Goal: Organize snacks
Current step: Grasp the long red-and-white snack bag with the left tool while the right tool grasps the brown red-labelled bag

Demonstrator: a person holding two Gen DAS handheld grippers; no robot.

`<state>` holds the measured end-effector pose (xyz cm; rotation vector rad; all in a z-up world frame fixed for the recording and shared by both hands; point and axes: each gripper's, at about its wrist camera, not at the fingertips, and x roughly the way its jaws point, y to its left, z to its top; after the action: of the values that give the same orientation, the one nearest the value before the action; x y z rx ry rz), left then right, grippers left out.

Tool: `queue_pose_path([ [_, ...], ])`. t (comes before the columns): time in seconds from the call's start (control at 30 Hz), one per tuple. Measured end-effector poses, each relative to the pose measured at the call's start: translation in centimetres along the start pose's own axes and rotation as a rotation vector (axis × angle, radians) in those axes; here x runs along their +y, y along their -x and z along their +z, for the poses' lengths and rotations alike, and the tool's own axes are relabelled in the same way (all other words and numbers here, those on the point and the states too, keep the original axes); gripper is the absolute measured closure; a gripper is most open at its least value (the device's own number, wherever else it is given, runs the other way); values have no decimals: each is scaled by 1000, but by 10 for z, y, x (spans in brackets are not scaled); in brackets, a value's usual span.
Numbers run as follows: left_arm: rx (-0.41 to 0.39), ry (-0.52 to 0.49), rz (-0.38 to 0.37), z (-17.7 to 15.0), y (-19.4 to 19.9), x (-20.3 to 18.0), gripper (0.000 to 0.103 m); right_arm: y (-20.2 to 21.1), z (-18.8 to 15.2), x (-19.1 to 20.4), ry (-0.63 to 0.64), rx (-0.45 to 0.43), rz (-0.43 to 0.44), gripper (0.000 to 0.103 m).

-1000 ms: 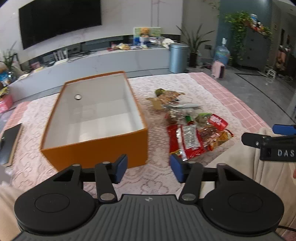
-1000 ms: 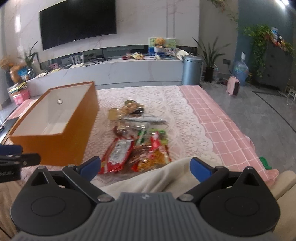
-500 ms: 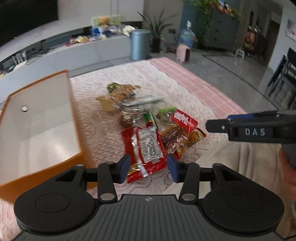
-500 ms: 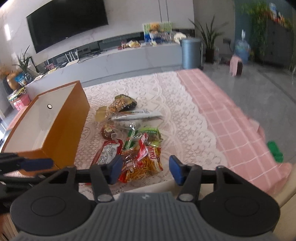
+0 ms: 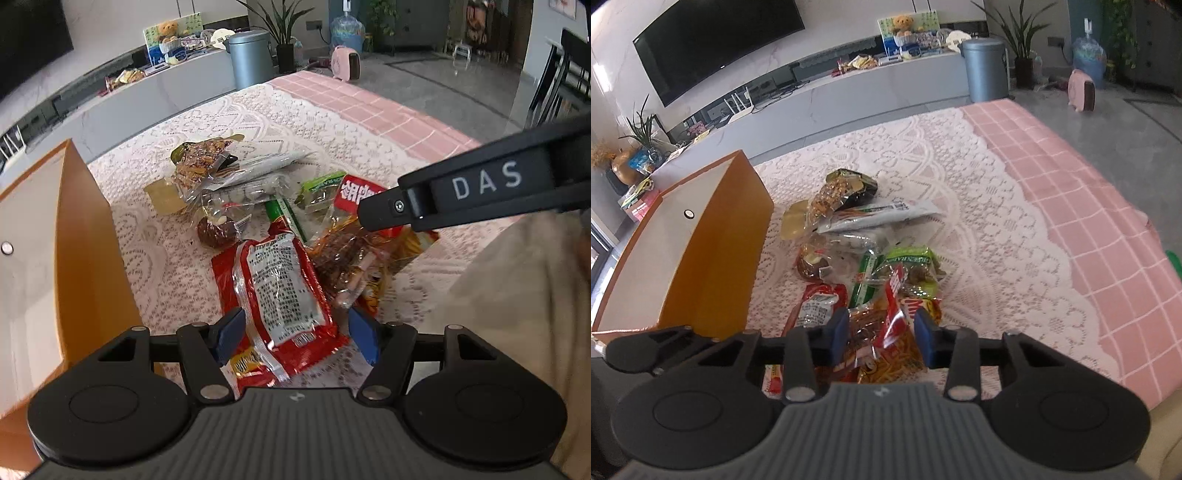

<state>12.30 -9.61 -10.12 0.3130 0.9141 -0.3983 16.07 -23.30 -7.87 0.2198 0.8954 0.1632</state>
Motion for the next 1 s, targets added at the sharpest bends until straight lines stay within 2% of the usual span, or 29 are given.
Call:
queue_pose_path([
  [0.1, 5, -32, 37, 3, -8, -4, 28, -6, 1, -4, -15, 14, 22, 68],
  [0.17, 1, -52, 66, 2, -11, -5, 28, -11, 0, -6, -26, 28, 34, 74],
  [0.23, 0, -84, 86, 1, -13, -7, 29, -14, 0, -8, -38, 39, 48, 85],
  [0.3, -3, -97, 94, 1, -12, -7, 43, -14, 0, -9, -41, 36, 53, 91],
  [0.33, -1, -103, 104, 1, -10, -7, 45, -13, -1, -9, -40, 28, 53, 96],
  [0.47, -24, -131, 168, -1, 0, -7, 61, -7, -2, -6, -24, 1, 59, 100],
  [0.53, -23, -157, 215, 0, 3, -7, 61, -3, -1, -1, -4, -14, 62, 101],
  [0.67, -9, -206, 269, 2, 2, -7, 61, 0, 5, 9, 2, -53, 95, 101],
  [0.77, 17, -215, 299, 3, -5, -3, 61, -5, 8, 16, 11, -60, 86, 92],
  [0.83, 18, -215, 313, 2, -7, 0, 61, -8, 10, 16, -8, -60, 99, 77],
  [0.93, 18, -228, 319, 4, -10, 2, 60, -13, 12, 14, -35, -58, 117, 70],
  [1.0, 20, -242, 319, 6, -14, 2, 60, -17, 12, 13, -50, -50, 113, 70],
])
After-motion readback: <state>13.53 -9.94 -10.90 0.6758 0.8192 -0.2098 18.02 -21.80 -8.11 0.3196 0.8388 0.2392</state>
